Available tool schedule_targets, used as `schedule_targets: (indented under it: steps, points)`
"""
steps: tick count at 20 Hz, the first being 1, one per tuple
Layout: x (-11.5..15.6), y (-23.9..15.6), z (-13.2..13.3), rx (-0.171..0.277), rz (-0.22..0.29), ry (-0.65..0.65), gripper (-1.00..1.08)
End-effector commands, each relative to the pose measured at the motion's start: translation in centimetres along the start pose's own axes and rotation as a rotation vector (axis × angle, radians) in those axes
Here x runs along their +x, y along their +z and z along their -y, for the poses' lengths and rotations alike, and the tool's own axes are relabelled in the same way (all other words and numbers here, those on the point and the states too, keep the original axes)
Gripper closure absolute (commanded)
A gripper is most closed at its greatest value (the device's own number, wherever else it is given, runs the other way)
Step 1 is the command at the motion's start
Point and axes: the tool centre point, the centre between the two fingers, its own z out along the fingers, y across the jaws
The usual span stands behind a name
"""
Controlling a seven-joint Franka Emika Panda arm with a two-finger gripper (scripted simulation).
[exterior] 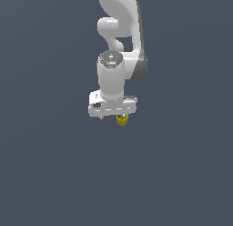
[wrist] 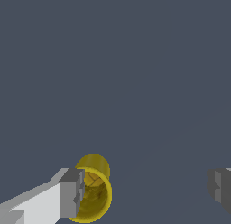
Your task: Pick up the object and move it to a goal position.
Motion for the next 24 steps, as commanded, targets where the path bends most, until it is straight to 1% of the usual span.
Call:
schedule_targets:
  steps: [1,7,12,18,24]
  points:
    - [-1.0,1.0,1.0,0.002,0.004,-0.069,-0.92]
    - [-3.6,3.3,3.6,0.008,0.013,-0.248,-0.92]
    - [-5.2,4.4,5.0,0.012,0.018,-0.348,-0.92]
    - [-6.2,5.1,5.8,0.015,0.02,-0.405,-0.92]
    - [-6.2,5.4,5.8,0.016,0.02,-0.403,-0.92]
